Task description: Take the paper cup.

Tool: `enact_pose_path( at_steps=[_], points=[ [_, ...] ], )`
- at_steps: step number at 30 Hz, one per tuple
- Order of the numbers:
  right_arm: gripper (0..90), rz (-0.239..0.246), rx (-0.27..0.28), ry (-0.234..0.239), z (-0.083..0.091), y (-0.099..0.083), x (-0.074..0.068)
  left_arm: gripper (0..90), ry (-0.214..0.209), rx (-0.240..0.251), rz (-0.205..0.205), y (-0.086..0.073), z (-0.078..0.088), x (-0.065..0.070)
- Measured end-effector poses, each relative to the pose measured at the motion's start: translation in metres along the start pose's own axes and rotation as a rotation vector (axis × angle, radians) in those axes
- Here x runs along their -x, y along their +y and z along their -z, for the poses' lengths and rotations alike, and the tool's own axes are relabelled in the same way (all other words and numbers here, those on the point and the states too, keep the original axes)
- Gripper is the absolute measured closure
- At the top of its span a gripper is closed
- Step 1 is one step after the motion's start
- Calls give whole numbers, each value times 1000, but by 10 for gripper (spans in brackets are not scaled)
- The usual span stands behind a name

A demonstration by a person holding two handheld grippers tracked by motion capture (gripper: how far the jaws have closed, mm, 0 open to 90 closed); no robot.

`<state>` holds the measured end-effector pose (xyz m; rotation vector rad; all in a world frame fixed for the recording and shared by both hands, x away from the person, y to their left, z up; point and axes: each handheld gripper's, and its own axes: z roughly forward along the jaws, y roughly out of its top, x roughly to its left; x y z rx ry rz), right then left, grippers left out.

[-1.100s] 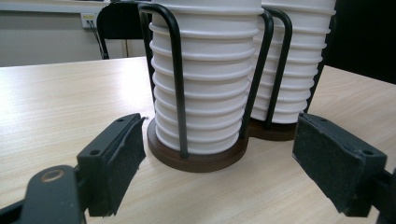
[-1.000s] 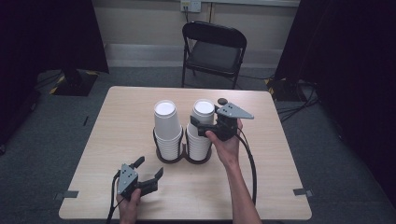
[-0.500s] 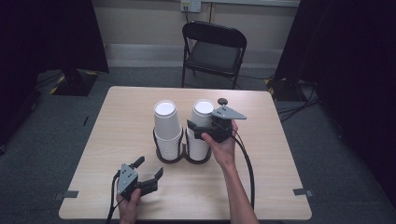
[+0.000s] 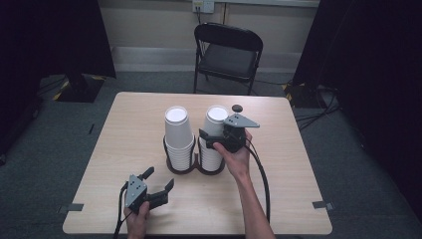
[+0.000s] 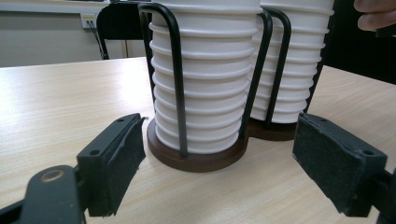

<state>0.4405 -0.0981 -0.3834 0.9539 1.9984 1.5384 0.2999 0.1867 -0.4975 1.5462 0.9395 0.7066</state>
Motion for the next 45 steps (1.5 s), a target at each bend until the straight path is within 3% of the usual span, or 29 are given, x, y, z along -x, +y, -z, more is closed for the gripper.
enact_pose_path(
  at_steps=[20, 24, 32, 40, 41, 45],
  points=[
    [136, 14, -2, -8, 1, 4, -1, 158, -10, 0, 5, 0, 0, -1],
    [137, 0, 30, -3, 5, 9, 0, 157, -12, -3, -3, 0, 0, -1],
    [141, 5, 49, -9, 9, 16, -1, 158, -37, -7, 1, 0, -1, -2],
    [140, 2, 69, -7, 12, 21, 0, 158, -37, -6, -1, 0, -1, -1],
    [140, 0, 78, -8, 13, 23, 0, 171, -51, -11, -15, 1, -1, -1],
    [143, 1, 91, -12, 16, 30, -1, 185, -41, -16, -26, 1, -1, 0]
  ],
)
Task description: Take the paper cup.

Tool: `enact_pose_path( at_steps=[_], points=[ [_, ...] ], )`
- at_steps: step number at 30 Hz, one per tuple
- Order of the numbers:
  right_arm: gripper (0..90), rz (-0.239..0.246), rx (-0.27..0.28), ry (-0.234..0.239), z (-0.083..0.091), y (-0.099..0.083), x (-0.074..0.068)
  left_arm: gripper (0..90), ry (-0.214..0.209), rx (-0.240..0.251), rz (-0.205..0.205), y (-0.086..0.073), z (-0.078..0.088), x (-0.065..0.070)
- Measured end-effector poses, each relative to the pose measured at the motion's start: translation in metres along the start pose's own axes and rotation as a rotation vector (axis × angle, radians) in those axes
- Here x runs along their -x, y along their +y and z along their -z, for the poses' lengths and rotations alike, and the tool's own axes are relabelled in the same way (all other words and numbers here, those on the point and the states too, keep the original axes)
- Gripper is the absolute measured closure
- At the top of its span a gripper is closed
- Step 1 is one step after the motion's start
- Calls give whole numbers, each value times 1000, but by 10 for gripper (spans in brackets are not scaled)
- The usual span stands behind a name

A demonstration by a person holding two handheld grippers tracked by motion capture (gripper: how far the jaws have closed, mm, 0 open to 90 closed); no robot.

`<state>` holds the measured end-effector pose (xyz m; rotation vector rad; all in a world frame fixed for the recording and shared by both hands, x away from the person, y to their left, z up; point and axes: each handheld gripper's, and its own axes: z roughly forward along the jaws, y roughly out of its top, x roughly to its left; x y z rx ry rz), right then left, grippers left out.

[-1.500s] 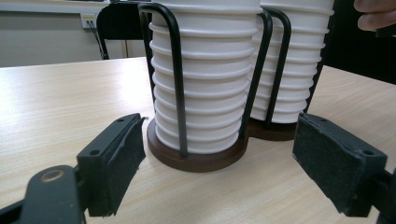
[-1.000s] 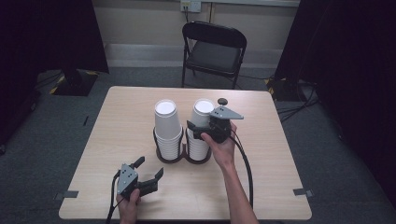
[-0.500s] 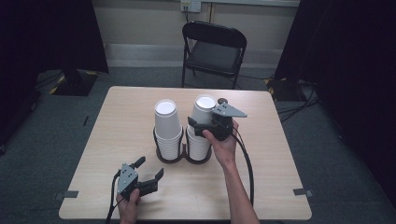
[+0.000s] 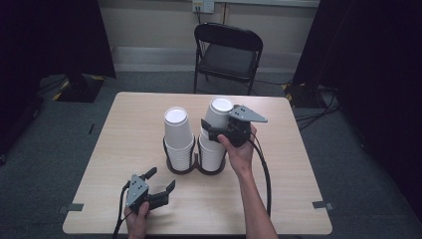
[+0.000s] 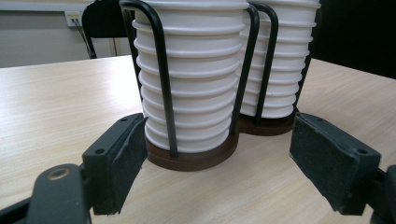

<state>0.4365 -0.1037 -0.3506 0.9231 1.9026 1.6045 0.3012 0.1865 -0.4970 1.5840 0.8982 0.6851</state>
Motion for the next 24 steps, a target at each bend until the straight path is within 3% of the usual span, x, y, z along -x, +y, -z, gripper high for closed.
enact_pose_path(
  at_steps=[4, 19, 24],
  points=[
    [144, -2, 14, 5, 2, 5, 0, 167, -2, 11, 26, 0, 1, -1],
    [146, -14, 64, 15, 10, 20, 2, 158, 7, 15, 32, -1, 1, -1],
    [148, -50, 76, 20, 14, 23, 2, 157, 19, 4, -2, 0, 0, 1]
  ],
)
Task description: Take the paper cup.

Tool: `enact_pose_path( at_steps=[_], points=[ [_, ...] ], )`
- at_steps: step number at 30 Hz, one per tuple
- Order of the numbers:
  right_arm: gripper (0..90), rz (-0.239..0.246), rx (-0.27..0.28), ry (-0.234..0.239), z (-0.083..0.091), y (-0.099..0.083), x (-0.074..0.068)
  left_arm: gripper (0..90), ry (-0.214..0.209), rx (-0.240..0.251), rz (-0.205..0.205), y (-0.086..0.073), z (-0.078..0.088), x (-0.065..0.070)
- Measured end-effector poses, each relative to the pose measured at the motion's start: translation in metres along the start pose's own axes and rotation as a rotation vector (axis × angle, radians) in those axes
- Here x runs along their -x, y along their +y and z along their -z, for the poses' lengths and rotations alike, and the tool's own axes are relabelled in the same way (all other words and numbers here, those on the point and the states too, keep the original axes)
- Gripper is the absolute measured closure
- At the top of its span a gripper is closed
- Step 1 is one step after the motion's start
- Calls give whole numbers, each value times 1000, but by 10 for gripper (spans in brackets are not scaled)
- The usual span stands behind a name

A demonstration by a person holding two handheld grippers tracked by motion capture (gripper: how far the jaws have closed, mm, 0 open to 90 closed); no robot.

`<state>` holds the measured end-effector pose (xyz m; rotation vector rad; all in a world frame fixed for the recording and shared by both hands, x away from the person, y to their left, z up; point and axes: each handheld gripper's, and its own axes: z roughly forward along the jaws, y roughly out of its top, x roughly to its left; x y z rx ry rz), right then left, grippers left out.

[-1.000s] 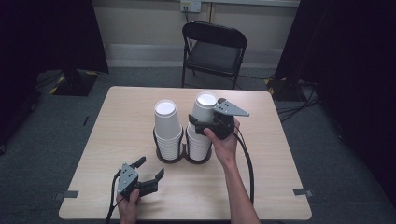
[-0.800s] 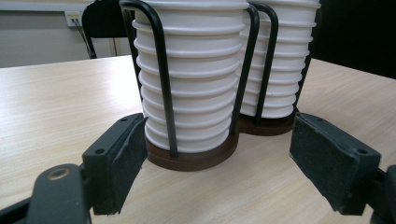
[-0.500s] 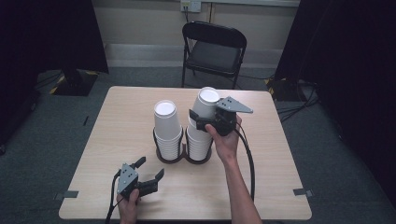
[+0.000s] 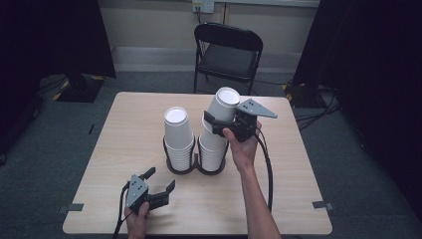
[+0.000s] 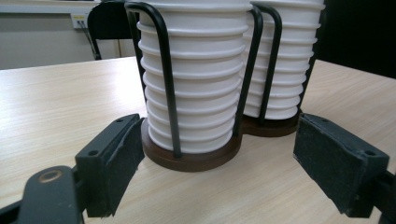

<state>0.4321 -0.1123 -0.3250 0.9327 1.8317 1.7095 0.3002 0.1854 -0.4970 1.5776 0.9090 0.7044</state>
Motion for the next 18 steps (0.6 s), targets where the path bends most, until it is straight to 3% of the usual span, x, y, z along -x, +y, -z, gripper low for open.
enact_pose_path(
  at_steps=[8, 14, 18],
  points=[
    [151, -19, 26, -6, 9, 13, 1, 157, 5, -2, 22, 0, 0, -2],
    [152, -37, 39, -5, 19, 16, 5, 159, 0, -55, 19, 2, -5, -1],
    [153, -69, 67, 3, 29, 19, 8, 156, -70, -35, 34, 1, -4, -3]
  ],
)
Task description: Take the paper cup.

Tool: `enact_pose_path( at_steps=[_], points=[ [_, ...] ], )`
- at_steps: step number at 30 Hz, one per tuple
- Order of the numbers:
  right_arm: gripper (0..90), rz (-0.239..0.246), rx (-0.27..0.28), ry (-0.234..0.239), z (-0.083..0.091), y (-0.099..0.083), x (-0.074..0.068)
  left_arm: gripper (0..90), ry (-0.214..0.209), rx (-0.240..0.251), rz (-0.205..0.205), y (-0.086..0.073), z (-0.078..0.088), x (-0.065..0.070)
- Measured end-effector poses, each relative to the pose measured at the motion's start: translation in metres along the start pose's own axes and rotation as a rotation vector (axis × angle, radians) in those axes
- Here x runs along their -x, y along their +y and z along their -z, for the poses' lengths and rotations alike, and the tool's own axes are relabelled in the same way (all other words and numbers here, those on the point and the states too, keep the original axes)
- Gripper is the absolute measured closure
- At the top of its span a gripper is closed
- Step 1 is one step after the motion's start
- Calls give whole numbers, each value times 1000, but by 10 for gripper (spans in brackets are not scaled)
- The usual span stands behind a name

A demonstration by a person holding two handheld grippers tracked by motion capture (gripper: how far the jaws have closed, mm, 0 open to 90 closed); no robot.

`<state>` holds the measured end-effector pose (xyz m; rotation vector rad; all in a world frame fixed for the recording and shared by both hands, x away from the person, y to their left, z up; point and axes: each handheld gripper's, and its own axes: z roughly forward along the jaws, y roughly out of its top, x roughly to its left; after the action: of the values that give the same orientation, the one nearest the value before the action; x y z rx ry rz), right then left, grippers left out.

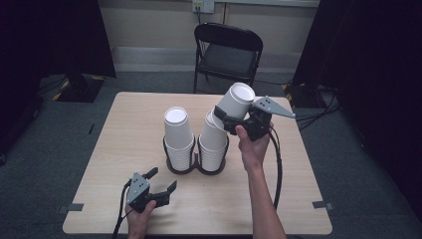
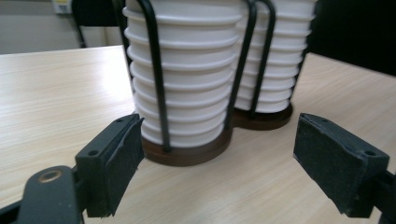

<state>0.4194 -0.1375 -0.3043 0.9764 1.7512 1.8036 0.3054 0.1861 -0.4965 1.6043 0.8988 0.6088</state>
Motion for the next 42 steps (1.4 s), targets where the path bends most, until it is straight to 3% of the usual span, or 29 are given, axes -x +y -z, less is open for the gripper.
enact_pose_path(
  at_steps=[7, 15, 24, 33, 36, 42],
  points=[
    [153, -13, 8, -18, 15, 2, -2, 158, -30, 16, 38, 3, 1, 0],
    [153, -45, 20, -42, 38, -2, 2, 185, -68, 30, 32, 7, -3, 9],
    [154, -112, 7, -75, 66, -26, 1, 235, -121, 53, 14, 9, -10, 22],
    [154, -167, -36, -51, 77, -62, -10, 305, -180, 85, 10, 8, -16, 30],
    [154, -207, -52, -25, 78, -77, -13, 333, -195, 93, 8, 8, -17, 33],
    [154, -254, -53, 6, 80, -91, -19, 379, -215, 101, -15, 10, -20, 39]
  ],
)
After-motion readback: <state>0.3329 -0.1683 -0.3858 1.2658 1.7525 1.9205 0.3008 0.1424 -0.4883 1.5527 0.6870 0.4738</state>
